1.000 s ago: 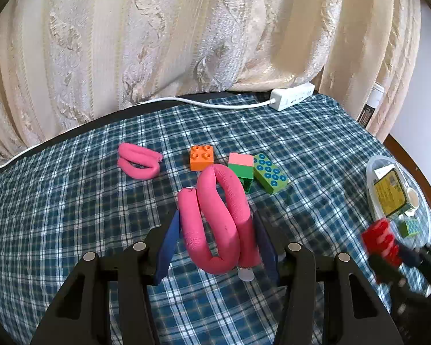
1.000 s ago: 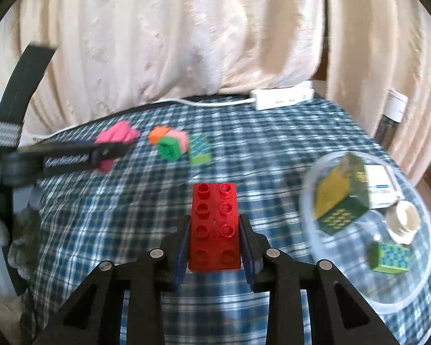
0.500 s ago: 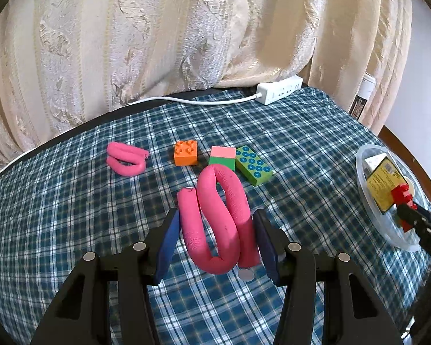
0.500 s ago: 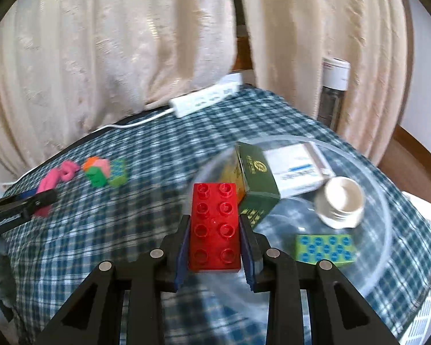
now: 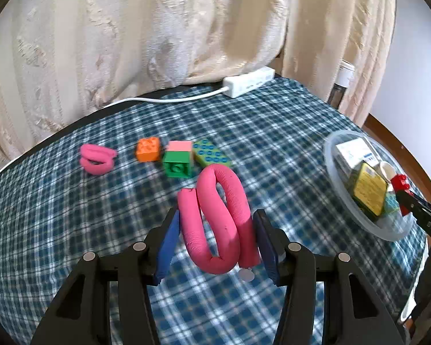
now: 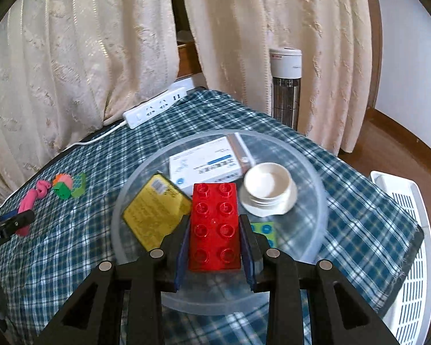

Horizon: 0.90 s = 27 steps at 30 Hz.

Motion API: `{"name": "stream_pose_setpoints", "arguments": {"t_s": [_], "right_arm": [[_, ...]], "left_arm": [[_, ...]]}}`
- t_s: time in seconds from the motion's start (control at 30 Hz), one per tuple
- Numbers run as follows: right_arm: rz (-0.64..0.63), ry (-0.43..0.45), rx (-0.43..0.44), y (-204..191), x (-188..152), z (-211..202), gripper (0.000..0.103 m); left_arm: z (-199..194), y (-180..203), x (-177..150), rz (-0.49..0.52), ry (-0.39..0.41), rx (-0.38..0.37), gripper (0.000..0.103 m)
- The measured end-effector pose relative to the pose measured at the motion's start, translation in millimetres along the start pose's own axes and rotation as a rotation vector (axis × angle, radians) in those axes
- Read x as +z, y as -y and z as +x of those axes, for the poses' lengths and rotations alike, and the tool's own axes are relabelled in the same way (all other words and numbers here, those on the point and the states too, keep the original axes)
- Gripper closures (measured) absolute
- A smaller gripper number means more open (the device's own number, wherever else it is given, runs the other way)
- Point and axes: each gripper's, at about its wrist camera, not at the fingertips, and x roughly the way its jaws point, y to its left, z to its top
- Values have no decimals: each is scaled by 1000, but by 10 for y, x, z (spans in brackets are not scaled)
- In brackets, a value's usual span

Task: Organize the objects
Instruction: 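Carry the red block over the clear bowl with the right gripper while the left carries the curler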

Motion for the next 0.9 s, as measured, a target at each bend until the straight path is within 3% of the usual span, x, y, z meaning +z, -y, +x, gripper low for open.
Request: {"name": "stream_pose_setpoints", "arguments": {"t_s": [0.43,0.9], "right_arm": [[32,6,33,242,1,32,70],[61,38,76,523,58,-29,70]], "left_arm": [[-62,605,37,84,-2,-66,50],[-140,1530,9,232,-14,-206,50]]}}
